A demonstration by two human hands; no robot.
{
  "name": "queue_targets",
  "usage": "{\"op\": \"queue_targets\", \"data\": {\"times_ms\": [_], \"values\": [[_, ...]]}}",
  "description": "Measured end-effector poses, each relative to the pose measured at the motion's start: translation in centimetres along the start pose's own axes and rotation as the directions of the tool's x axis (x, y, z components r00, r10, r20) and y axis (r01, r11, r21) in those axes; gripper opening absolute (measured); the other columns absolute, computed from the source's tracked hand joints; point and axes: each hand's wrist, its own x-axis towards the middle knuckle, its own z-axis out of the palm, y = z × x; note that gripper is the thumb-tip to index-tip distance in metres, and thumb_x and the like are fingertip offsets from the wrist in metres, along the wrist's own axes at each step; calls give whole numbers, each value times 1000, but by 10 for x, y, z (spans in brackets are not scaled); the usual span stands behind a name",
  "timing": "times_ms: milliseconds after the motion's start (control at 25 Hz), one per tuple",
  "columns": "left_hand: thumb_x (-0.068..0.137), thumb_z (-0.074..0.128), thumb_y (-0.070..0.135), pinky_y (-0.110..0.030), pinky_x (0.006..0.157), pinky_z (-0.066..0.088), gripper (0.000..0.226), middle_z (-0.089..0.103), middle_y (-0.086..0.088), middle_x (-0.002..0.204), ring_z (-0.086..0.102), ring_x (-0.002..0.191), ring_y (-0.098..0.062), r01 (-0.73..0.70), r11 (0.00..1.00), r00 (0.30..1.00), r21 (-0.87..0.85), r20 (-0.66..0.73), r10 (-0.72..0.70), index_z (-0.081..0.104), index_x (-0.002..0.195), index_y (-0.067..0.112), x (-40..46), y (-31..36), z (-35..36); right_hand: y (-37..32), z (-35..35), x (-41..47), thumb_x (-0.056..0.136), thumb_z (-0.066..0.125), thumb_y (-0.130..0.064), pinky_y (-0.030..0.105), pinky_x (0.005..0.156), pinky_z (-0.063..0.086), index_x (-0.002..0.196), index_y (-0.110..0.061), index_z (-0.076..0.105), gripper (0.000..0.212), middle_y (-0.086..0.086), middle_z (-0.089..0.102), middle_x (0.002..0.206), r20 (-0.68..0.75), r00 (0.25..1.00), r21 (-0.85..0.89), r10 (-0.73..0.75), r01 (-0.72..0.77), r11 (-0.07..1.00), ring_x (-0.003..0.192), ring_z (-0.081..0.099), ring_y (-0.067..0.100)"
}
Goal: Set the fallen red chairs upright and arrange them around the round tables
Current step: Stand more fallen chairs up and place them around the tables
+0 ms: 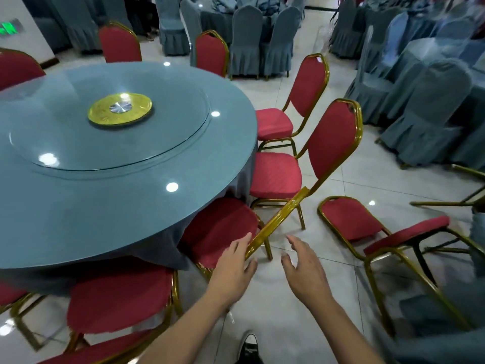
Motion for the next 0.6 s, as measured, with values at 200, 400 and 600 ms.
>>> {"op": "queue_targets", "data": {"times_ms": [200,400,600], "values": [[104,47,31,-38,102,46,60,51,-3,140,54,117,-20,157,987,979,23,127,-159,18,156,35,55,-5,44,35,-29,91,104,41,-45,42,115,35,159,-27,20,61,3,36,159,96,991,-55,89,-84,995,144,37,22],[103,45,28,-37,90,48,49,57,2,128,58,111,-20,222,973,964,57,139,-228,29,148,39,56,-10,41,46,-29,162,98,28,-64,47,119,23,161,-26,-1,79,7,11,168,190,974,101,123,-144,984,151,22,28],[102,49,26,-20,79,45,38,52,19,113,53,97,-3,323,937,939,132,79,-334,38,132,46,39,-29,15,36,7,171,86,17,-83,51,122,17,157,-36,-16,91,8,-3,169,325,946,109,8,-46,993,154,10,30]]}}
